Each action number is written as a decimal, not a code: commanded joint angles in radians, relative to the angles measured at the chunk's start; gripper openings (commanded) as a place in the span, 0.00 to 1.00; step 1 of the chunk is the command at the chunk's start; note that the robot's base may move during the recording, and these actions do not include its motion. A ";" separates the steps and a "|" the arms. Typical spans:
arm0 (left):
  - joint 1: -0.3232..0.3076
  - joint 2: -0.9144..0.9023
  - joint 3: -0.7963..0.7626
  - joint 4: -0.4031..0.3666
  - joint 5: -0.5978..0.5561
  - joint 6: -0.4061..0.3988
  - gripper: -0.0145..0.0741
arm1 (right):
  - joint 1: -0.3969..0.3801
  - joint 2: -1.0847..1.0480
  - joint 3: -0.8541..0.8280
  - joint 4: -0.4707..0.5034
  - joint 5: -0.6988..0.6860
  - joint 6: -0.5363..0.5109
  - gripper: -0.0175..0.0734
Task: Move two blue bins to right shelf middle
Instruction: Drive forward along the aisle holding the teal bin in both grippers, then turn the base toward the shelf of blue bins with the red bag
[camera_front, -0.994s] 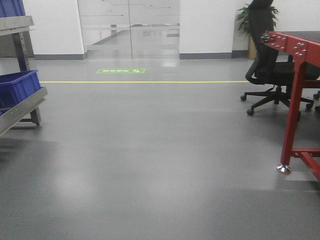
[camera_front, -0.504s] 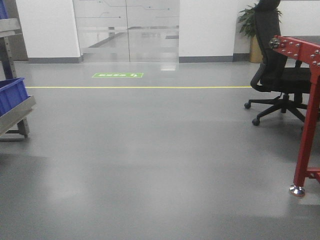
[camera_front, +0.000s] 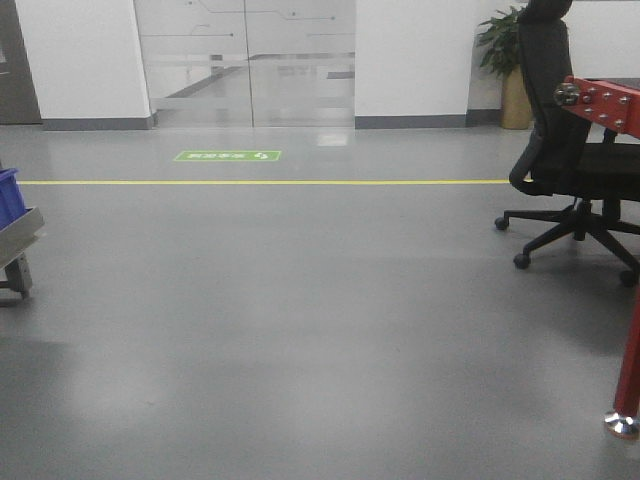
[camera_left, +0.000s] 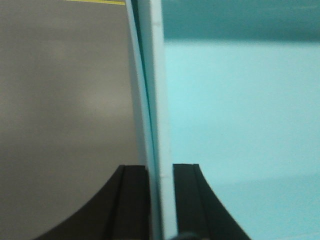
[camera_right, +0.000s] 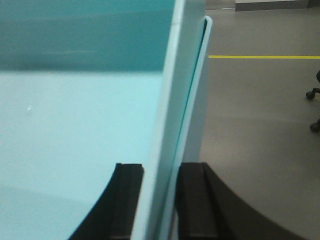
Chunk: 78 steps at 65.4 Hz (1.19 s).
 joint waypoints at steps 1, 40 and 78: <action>-0.001 -0.022 -0.017 -0.020 -0.107 0.005 0.04 | -0.002 -0.024 -0.010 0.024 -0.146 -0.003 0.02; -0.001 -0.022 -0.017 -0.020 -0.131 0.005 0.04 | -0.002 -0.024 -0.010 0.024 -0.146 -0.003 0.02; -0.001 -0.022 -0.017 -0.020 -0.131 0.005 0.04 | -0.002 -0.024 -0.010 0.024 -0.149 -0.003 0.02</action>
